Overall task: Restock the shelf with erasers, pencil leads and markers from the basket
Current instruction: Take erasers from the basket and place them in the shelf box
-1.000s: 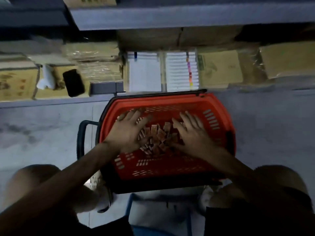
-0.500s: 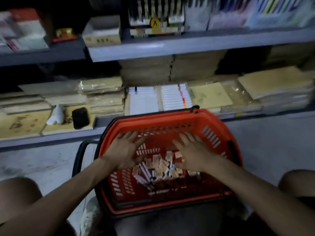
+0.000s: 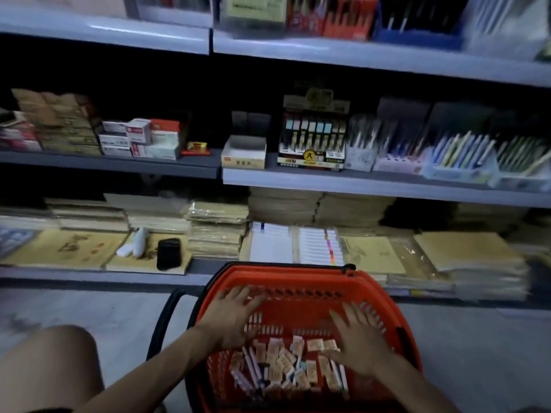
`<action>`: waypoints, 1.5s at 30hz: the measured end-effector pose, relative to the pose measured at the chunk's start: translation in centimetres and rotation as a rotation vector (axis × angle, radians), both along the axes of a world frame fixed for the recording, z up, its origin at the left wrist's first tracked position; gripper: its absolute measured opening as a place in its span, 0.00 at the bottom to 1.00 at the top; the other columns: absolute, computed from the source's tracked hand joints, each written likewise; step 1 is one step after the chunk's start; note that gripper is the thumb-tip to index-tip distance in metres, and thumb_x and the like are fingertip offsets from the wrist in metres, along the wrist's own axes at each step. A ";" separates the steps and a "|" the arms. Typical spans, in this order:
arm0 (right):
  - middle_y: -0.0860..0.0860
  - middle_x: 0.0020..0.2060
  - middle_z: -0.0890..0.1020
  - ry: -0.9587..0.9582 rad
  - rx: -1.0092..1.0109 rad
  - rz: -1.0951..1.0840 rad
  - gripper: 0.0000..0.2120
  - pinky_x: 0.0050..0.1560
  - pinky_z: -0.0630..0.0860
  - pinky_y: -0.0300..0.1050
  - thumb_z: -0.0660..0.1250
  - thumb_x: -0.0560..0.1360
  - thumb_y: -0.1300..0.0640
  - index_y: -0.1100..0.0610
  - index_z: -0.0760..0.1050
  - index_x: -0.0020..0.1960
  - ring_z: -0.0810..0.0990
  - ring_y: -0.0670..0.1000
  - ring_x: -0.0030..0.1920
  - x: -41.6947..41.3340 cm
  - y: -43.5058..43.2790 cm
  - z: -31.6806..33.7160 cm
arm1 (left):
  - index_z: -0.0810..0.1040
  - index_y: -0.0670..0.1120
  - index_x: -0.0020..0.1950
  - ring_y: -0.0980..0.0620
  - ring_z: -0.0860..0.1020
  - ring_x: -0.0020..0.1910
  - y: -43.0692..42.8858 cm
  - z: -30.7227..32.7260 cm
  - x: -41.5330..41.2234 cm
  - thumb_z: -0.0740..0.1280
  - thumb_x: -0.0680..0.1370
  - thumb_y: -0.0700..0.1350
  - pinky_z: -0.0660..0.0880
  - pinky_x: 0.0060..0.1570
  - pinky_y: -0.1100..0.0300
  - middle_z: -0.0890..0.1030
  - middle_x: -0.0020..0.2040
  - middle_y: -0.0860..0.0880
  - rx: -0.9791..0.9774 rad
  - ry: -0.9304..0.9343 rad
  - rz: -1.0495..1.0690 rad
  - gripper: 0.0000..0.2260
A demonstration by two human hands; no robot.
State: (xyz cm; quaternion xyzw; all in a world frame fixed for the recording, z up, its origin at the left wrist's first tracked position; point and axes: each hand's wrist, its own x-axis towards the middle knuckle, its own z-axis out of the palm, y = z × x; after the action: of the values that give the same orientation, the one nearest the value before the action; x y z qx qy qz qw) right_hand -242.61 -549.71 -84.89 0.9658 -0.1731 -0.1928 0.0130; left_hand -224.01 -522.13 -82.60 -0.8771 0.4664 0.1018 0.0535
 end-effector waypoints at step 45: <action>0.62 0.81 0.54 0.083 -0.078 -0.107 0.37 0.80 0.41 0.60 0.59 0.77 0.33 0.49 0.57 0.81 0.46 0.64 0.81 1.9 -3.2 -3.5 | 0.49 0.54 0.85 0.40 0.53 0.82 -0.3 -1.6 5.0 0.60 0.76 0.71 0.46 0.79 0.39 0.56 0.83 0.41 0.406 -0.271 -0.004 0.43</action>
State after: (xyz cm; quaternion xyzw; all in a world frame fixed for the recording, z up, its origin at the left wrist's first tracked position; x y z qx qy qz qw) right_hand -240.69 -552.92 -88.40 0.9451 -0.2311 -0.2260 0.0474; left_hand -219.01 -522.39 -84.23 -0.8531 0.4266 0.0750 0.2910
